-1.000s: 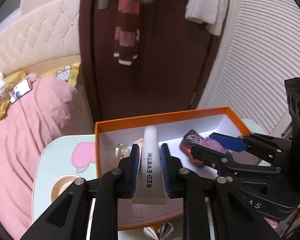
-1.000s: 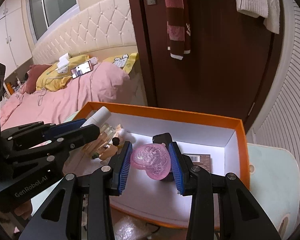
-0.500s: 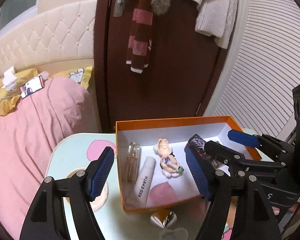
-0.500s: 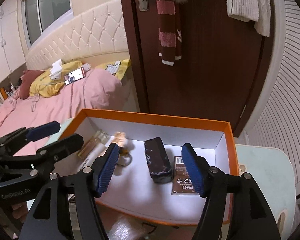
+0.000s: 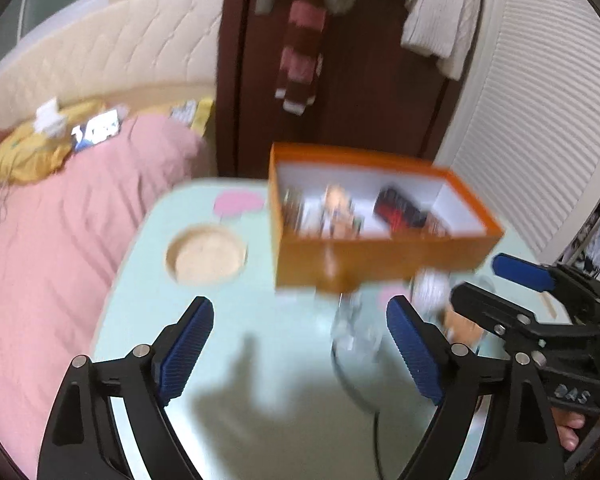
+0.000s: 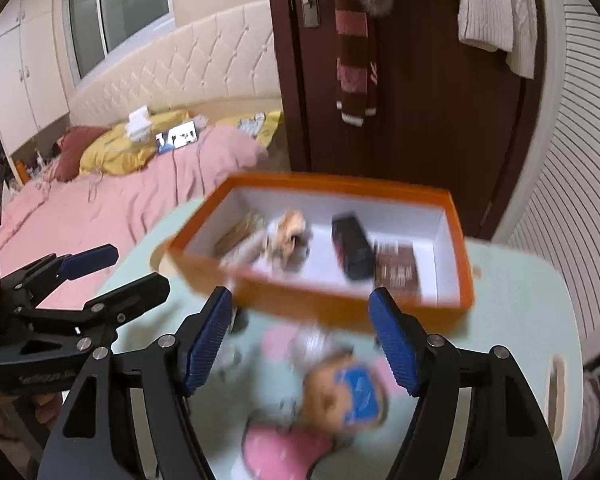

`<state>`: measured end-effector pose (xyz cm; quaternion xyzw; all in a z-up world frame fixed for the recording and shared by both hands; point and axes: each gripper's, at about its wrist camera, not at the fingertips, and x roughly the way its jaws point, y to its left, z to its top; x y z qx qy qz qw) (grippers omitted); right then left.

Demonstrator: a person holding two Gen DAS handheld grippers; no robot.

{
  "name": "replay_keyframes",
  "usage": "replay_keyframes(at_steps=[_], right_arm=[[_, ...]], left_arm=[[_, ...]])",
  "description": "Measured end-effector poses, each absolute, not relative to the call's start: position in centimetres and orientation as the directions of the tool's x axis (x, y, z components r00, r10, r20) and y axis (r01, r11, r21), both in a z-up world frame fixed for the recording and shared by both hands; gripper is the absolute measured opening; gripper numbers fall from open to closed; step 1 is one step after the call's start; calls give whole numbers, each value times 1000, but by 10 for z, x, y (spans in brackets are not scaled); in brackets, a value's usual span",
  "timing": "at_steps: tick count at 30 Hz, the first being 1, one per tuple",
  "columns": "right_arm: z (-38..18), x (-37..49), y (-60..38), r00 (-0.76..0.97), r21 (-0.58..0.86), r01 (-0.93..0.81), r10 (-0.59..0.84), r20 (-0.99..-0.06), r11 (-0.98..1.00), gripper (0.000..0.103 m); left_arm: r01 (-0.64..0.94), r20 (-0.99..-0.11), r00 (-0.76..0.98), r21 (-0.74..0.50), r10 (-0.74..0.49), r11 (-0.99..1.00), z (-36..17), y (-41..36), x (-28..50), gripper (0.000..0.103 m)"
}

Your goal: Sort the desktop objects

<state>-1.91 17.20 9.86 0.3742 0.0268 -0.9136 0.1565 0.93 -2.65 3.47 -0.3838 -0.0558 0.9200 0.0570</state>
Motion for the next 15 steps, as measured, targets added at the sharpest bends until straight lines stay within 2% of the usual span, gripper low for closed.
replay_keyframes(at_steps=[6,9,10,13,15], right_arm=[[69,15,174,-613,48,305,-234,-754,-951,72],[59,15,178,-575,48,282,-209,-791,-958,72],[56,13,180,-565,49,278,-205,-799,-959,72],[45,10,182,-513,64,269,-199,-835,-961,72],[42,11,180,-509,54,276,-194,-838,-960,74]], left_arm=[[6,-750,-654,-135,98,-991,-1,-25,20,89],[13,-757,-649,-108,74,-994,-2,-20,19,97],[12,-759,-647,-96,65,-995,-3,-18,19,102],[10,-767,-642,-9,1,-1000,-7,-6,17,103],[-5,-762,-648,1,3,-1000,-10,-2,18,103]])
